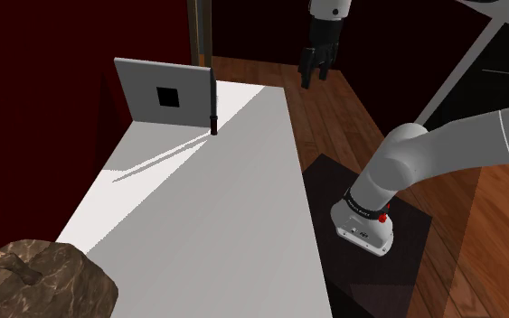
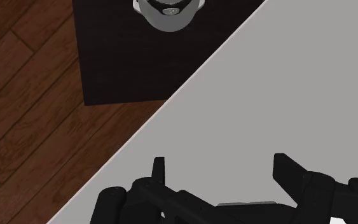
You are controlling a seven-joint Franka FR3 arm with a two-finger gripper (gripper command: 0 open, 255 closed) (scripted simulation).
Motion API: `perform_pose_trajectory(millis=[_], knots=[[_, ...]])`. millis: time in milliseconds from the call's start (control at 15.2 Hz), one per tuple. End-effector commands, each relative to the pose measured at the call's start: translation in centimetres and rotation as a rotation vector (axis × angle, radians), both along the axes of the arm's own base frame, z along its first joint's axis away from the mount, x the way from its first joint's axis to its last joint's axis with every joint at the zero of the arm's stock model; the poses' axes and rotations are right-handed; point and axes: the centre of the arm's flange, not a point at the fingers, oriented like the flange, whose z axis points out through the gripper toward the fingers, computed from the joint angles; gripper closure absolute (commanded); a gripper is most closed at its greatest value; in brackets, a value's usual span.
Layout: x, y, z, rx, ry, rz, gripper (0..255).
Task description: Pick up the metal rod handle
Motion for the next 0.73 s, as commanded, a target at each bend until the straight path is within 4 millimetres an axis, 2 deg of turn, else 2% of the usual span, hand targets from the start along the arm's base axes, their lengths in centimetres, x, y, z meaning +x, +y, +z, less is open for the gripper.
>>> perform_pose_trajectory(millis=[0, 660], knots=[[0.0, 0.0, 0.0, 0.0, 0.0, 0.0, 0], [6.5, -0.1, -9.5, 0.018, -0.163, 0.146, 0]])
